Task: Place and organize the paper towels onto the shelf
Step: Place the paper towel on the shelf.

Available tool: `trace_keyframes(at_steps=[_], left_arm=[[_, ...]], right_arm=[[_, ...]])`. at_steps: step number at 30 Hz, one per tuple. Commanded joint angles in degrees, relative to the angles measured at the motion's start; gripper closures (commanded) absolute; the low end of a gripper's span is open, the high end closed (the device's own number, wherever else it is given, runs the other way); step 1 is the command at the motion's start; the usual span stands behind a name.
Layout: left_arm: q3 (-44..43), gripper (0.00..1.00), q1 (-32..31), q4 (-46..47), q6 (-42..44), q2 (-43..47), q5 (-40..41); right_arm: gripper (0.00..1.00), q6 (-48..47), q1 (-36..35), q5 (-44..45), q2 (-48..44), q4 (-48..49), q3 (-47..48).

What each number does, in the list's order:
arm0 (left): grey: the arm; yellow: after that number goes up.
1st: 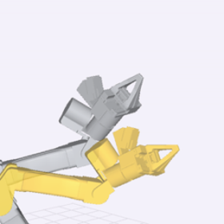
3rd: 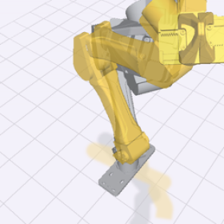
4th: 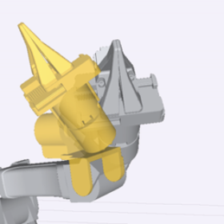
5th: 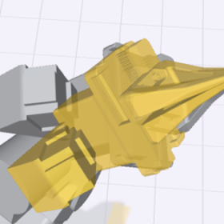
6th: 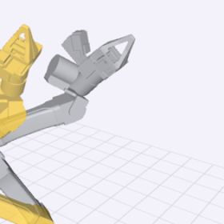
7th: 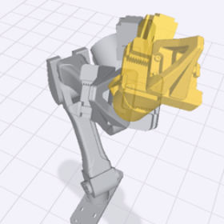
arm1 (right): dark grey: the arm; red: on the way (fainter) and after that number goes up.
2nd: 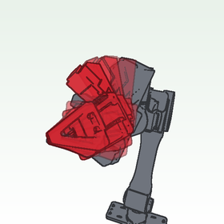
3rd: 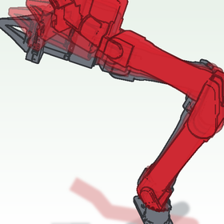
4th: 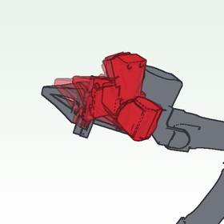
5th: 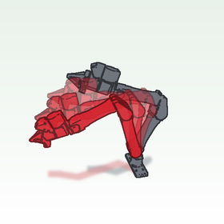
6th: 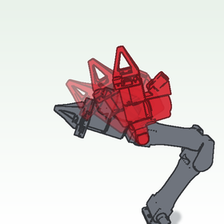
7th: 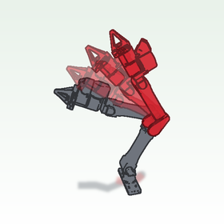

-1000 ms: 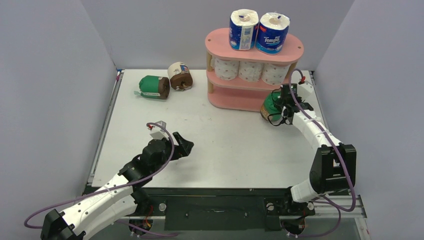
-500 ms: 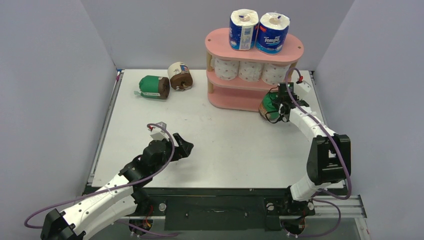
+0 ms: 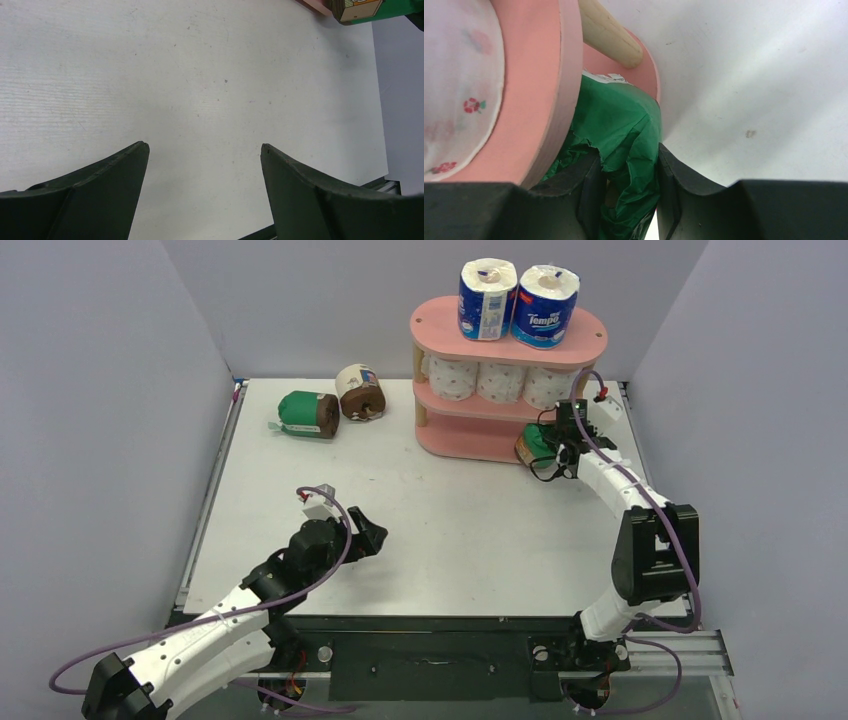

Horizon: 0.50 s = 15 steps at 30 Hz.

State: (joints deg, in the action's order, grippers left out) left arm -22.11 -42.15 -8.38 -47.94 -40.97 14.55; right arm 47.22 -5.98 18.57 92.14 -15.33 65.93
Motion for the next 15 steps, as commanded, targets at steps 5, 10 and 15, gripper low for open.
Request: trace_keyframes(at_steps=[5, 10, 15], left_arm=[[0.0, 0.19, 0.4, 2.3, -0.3, 0.0, 0.3], [0.0, 0.19, 0.4, 2.8, -0.2, -0.8, -0.2], [0.0, 0.19, 0.4, 2.7, -0.2, -0.6, 0.2]], right_arm=[[0.69, 3.3, -0.3, -1.4, 1.2, 7.3, 2.8], [0.62, 3.8, -0.4, -2.4, 1.0, 9.0, 1.7], [0.55, 3.9, -0.4, -2.5, 0.5, 9.3, 1.2]])
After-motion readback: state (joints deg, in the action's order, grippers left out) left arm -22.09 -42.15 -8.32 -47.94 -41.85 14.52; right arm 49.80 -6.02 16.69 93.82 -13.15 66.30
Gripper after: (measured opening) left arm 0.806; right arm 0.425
